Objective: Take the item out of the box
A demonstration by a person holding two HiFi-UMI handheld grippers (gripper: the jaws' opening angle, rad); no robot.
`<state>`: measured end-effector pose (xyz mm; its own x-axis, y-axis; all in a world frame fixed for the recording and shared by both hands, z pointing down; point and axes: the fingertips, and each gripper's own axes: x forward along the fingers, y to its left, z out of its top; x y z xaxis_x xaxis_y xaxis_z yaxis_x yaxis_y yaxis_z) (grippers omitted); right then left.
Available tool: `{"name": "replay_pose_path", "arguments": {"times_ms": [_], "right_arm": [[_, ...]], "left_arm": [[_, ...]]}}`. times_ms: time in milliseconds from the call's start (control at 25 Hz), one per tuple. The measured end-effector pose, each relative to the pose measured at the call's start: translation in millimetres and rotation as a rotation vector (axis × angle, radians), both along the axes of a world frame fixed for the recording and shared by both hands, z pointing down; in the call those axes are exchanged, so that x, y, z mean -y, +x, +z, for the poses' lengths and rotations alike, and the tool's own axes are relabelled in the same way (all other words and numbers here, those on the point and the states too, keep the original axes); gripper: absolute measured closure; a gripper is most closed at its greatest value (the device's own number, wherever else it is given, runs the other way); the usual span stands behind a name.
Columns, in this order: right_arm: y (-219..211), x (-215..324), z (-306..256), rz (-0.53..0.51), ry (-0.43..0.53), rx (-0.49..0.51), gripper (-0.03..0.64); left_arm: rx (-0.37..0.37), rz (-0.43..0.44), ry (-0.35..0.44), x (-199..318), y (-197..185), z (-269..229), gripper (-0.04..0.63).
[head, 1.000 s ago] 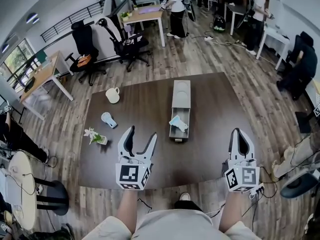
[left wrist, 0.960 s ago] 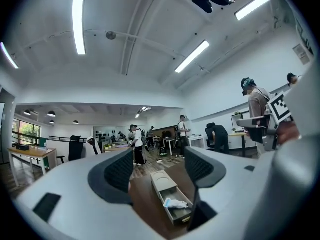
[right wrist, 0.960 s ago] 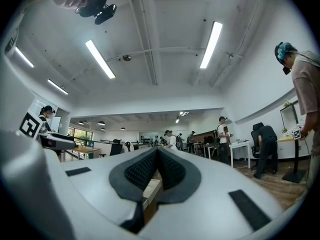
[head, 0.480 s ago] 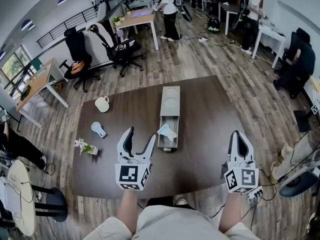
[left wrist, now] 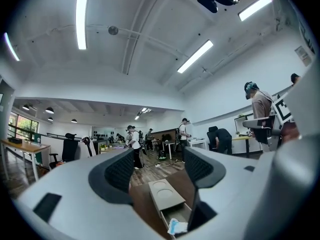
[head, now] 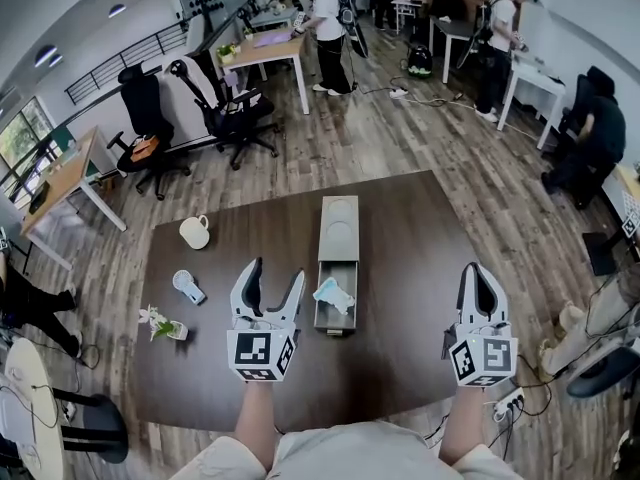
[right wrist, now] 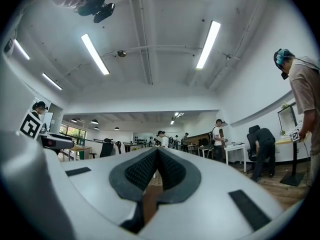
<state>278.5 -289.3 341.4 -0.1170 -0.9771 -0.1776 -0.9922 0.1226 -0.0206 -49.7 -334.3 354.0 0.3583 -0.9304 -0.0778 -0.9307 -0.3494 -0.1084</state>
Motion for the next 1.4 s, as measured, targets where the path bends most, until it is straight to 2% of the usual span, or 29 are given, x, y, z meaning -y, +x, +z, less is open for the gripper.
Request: {"name": "replay_pose_path", "arguments": {"times_ms": [320,560,840,1240,1400], "right_arm": [[-28.6,49.4,1.6,-0.042,-0.012,-0.024,0.615],[-32.2,54.9,10.9,-0.050,-0.039,-0.023,0.615],[-36.3,56.8,13.3,-0.055,-0.040,-0.017,0.615],[-52.0,66.1,32.9,-0.095,-0.075,0.004,0.615],[-61.2,72.1,42.5,-0.116,-0.095,0.020,0.615]], "left_arm": [[-0.007,-0.010,-0.018,30.0,-15.7,12.3,0.276],[-0.005,-0.017,-0.048,32.4,-19.3,24.0,0.277],[0.003,-0.014,-0.049,31.1,-22.3,25.0,0.278],[0.113,0.018,-0.087,31.3,-17.4,43.4,0.277],[0.178,0.067,-0.129,33.3,-10.7,62.7,0.275]]}}
